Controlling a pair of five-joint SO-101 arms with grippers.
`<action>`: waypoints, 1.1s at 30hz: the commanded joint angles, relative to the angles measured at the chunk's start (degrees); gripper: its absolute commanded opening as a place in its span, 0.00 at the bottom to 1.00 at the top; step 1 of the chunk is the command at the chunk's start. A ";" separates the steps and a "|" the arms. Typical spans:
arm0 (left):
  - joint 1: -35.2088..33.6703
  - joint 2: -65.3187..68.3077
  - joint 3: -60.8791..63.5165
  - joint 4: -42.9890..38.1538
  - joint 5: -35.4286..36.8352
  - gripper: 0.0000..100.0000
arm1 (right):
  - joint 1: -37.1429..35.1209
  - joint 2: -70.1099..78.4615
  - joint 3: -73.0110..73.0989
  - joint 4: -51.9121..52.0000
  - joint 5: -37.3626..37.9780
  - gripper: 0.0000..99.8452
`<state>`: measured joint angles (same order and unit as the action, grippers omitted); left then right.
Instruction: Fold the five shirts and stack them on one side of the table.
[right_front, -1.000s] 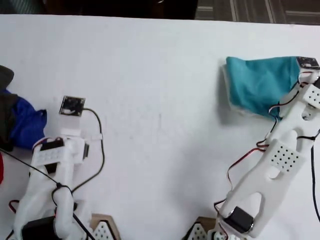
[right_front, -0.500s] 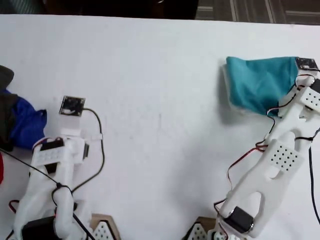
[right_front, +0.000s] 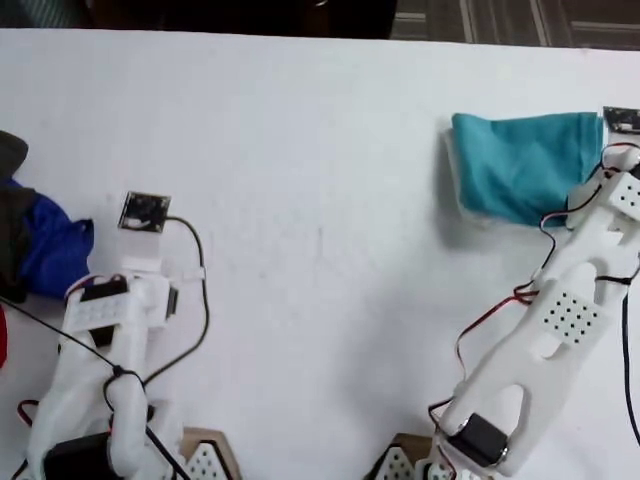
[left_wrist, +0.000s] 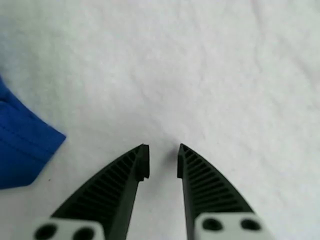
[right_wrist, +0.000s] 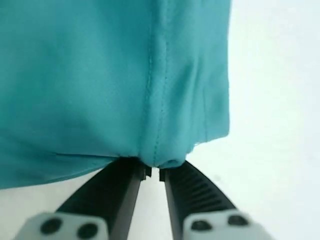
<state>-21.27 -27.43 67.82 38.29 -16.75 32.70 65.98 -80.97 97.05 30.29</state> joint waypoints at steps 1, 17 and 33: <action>-0.18 -1.76 -0.22 -0.97 0.09 0.12 | 0.66 -6.55 -5.36 1.10 0.62 0.02; -0.18 -1.76 -0.22 -0.97 0.09 0.12 | 0.57 -10.42 -7.65 2.15 0.62 0.02; -0.18 -1.76 -0.22 -0.97 0.09 0.12 | 1.19 -10.51 -7.12 -6.11 4.13 0.02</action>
<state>-21.27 -27.43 67.82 38.29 -16.75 33.14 59.82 -86.51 92.57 33.10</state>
